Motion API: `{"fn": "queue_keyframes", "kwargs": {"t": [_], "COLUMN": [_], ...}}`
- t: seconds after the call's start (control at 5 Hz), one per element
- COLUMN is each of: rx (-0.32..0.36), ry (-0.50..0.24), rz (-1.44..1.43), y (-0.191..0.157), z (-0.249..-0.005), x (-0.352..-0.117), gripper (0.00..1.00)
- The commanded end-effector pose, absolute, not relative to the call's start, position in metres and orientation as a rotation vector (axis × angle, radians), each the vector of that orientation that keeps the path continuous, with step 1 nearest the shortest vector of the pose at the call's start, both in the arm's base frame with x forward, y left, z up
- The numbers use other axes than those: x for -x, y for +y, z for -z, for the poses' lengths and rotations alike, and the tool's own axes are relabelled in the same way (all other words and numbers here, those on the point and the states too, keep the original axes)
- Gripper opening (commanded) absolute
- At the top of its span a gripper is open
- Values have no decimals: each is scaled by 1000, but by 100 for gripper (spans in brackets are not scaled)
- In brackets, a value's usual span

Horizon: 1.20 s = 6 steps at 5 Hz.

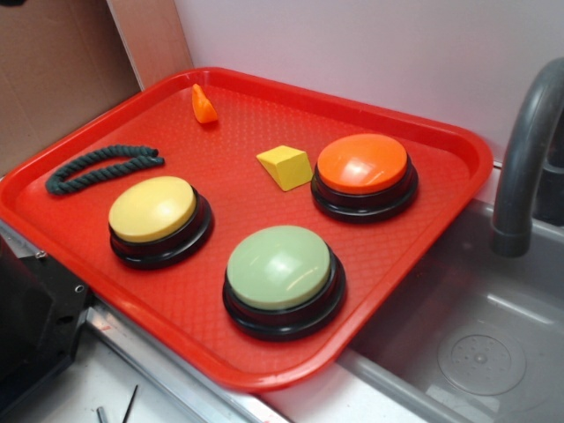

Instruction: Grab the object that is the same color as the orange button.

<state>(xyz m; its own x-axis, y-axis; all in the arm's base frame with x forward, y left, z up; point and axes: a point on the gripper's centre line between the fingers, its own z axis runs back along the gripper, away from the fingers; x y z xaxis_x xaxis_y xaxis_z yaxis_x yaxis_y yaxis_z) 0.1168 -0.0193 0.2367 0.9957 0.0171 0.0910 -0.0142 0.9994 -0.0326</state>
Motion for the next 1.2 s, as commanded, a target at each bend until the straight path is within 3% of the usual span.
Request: {"fn": "queue_keyframes", "kwargs": {"t": [0.0, 0.2, 0.4, 0.6, 1.0], "rx": [32, -44, -7, -47, -47], "ry": [-91, 3, -58, -131, -131], "rz": [-16, -190, -370, -467, -467], "y": [-19, 30, 68, 81, 81], "z": [-237, -189, -167, -141, -141], "x": [-117, -141, -185, -224, -224], "gripper": [100, 100, 100, 100, 100]}}
